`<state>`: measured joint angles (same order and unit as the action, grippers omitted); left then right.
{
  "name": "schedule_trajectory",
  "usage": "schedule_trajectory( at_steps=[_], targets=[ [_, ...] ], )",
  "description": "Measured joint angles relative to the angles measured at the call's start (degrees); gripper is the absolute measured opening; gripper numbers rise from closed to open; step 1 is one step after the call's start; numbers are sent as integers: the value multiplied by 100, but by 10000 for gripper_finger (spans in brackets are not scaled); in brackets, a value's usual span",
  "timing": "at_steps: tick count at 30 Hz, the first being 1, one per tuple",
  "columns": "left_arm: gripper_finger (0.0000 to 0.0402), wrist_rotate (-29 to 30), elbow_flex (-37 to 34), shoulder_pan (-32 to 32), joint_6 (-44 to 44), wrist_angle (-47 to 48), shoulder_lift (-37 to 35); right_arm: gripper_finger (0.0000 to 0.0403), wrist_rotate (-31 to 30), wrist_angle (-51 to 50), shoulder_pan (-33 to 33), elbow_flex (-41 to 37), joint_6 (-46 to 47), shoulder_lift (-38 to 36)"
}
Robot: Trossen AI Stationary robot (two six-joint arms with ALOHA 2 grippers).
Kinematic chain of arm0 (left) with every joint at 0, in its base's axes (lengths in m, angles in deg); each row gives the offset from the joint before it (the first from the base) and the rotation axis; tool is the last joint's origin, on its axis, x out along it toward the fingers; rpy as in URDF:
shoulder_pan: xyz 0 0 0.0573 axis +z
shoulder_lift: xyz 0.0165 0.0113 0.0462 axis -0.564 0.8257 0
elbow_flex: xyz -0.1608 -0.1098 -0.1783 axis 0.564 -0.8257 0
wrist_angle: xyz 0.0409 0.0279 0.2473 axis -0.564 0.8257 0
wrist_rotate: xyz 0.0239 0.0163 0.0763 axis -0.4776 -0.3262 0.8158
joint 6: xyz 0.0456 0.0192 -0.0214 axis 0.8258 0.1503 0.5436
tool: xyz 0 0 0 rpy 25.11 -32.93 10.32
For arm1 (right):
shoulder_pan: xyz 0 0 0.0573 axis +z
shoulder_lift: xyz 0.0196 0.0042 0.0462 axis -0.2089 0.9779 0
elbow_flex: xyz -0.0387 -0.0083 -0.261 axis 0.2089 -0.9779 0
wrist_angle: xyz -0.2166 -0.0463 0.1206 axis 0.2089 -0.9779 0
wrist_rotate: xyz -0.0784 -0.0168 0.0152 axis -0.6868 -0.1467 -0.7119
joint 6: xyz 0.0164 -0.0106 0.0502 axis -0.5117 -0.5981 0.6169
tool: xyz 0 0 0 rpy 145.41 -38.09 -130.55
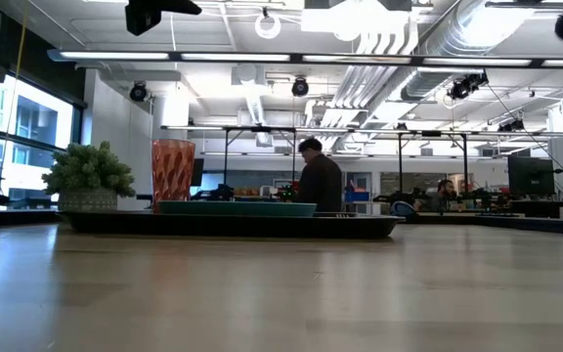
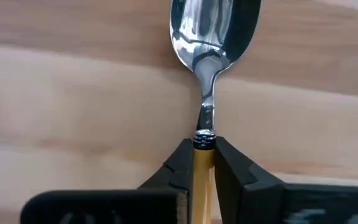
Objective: Pick and place plate/cup/fork/spoon on tray
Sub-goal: Put the brown spoon to the right of the blue plate on the black tray
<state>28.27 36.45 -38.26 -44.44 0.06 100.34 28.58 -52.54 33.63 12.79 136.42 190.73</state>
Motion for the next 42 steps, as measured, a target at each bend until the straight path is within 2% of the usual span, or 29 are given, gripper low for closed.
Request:
schedule_trajectory(
  at_steps=[9, 17, 24, 30, 42],
  targets=[
    [156, -2, 0, 0, -101, 6, 0, 20, -487, -21, -125, 27, -88, -388],
    [156, 2, 0, 18, 48, 4, 0, 19, -1486, 110, -597, 31, -269, -878],
    [156, 30, 0, 20, 418, -1, 0, 19, -1933, 230, -1449, 31, -1068, -1275],
    [156, 247, 0, 20, 828, -52, 0, 19, -1971, 539, -2322, 36, -1976, -1453],
    [156, 302, -1, 262, 1651, -72, 0, 21, -1997, 1994, -3944, 38, -3859, -1458]
  ],
)
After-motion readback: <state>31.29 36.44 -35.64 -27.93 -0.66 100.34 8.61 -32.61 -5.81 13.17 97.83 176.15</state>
